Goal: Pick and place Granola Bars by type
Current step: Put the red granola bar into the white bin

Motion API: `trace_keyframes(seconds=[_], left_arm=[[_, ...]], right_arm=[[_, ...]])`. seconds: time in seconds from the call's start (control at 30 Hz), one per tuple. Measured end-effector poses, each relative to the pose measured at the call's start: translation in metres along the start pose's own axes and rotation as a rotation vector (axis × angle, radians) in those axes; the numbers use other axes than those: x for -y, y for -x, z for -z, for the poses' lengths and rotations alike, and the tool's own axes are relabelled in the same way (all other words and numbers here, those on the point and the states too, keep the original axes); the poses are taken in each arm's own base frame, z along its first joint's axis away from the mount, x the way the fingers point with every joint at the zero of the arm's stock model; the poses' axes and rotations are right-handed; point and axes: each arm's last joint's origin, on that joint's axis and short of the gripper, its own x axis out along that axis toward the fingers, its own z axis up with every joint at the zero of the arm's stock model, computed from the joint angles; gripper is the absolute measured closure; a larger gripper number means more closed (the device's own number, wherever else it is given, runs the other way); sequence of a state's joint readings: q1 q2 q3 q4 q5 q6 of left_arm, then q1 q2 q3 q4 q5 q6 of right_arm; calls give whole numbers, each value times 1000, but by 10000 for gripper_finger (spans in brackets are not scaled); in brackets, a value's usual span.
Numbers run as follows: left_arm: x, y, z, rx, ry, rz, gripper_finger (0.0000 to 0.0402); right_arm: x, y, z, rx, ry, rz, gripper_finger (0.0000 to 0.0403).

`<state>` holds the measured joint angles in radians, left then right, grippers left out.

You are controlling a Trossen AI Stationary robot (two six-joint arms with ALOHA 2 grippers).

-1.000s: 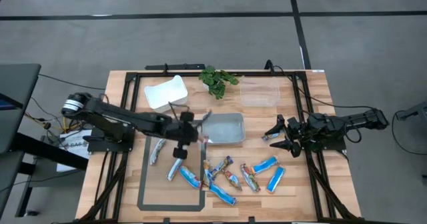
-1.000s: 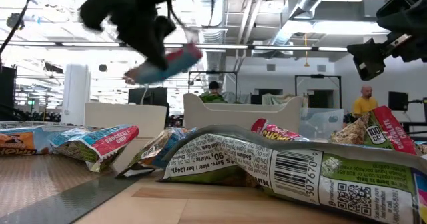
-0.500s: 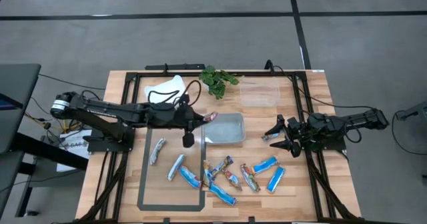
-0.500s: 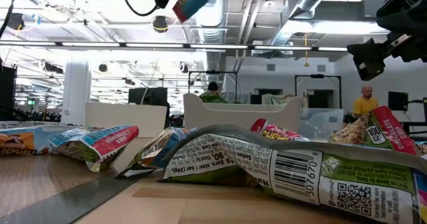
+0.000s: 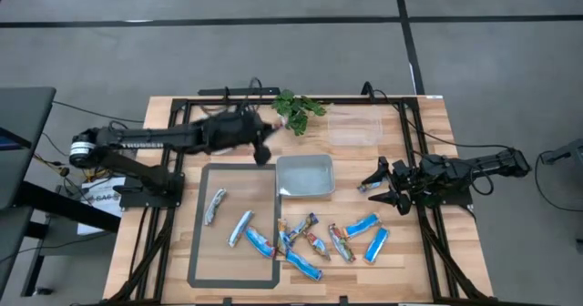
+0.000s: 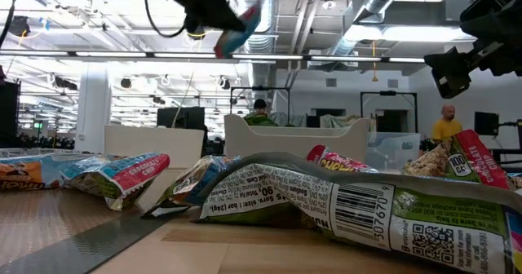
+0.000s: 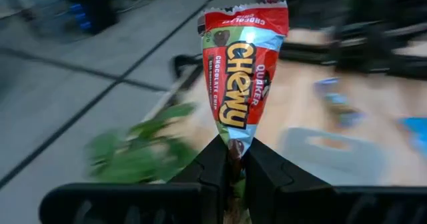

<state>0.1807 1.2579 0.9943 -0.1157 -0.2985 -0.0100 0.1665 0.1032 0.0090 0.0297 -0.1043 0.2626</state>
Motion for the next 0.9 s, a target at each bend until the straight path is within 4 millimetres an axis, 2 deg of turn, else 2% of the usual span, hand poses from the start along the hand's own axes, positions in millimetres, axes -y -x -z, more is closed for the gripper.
trace_keyframes(seconds=[0.17, 0.3, 0.43, 0.53, 0.67, 0.9], left_arm=[[-55, -9, 9, -95, 45, -186, 372], [-96, -8, 23, -208, 113, -323, 372], [-124, -1, 39, -332, 200, -414, 372], [-131, 5, 52, -453, 280, -409, 372], [-130, 13, 66, -612, 370, -315, 372], [-128, 16, 74, -719, 317, -323, 372]], right_arm=[[0, 0, 0, 0, 0, 0, 138], [0, 0, 0, 0, 0, 0, 138], [0, 0, 0, 0, 0, 0, 138], [0, 0, 0, 0, 0, 0, 138], [0, 0, 0, 0, 0, 0, 138], [0, 0, 0, 0, 0, 0, 138]])
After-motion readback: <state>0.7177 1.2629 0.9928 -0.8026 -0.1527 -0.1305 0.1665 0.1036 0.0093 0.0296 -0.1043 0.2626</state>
